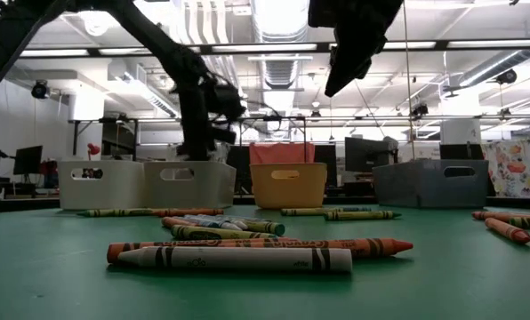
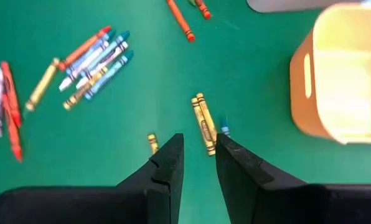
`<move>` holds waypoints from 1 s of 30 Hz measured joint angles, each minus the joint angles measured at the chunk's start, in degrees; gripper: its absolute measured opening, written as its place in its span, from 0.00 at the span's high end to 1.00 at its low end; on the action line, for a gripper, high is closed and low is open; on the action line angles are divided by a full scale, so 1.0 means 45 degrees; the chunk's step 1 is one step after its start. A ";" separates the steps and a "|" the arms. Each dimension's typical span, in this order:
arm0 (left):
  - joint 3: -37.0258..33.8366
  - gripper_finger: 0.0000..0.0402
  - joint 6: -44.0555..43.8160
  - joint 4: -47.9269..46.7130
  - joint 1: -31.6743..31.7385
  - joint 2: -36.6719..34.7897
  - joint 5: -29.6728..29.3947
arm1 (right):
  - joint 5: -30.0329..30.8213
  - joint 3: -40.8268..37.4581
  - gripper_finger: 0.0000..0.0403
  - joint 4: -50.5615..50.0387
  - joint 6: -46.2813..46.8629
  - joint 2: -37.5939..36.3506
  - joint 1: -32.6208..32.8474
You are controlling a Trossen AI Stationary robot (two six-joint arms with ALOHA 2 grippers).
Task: Sort crayons
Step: Put the white crayon into the black bin
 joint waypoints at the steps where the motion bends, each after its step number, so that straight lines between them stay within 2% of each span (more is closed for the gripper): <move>1: 0.0044 0.85 -0.0470 -0.0132 -0.0037 -0.0260 0.0409 | 0.0002 0.0005 0.80 -0.0012 0.0497 0.0000 0.0029; 5: -0.0189 0.85 -0.2433 -0.0005 -0.0294 -0.1461 0.2701 | -0.0066 0.0005 0.80 -0.0658 0.2866 0.0023 0.0249; 8: -0.0859 0.85 -0.3546 0.0509 -0.0724 -0.2583 0.3492 | -0.0228 0.0005 0.80 -0.1149 0.4790 0.0107 0.0419; 11: -0.1739 0.85 -0.4418 0.1557 -0.1371 -0.3846 0.3519 | -0.0716 0.0005 0.80 -0.1988 0.6185 0.0280 0.0691; 16: -0.3392 0.86 -0.5558 0.3383 -0.2644 -0.6007 0.3517 | -0.0708 -0.0038 0.80 -0.3426 0.7651 0.0627 0.1458; 22: -0.5522 0.86 -0.7092 0.6482 -0.4255 -0.8218 0.3407 | -0.0665 -0.0235 0.80 -0.4260 0.8678 0.1175 0.2438; 30: -0.7977 0.86 -0.8490 1.0684 -0.5993 -0.9943 0.3395 | -0.0903 -0.1303 0.80 -0.4419 1.0866 0.0688 0.3345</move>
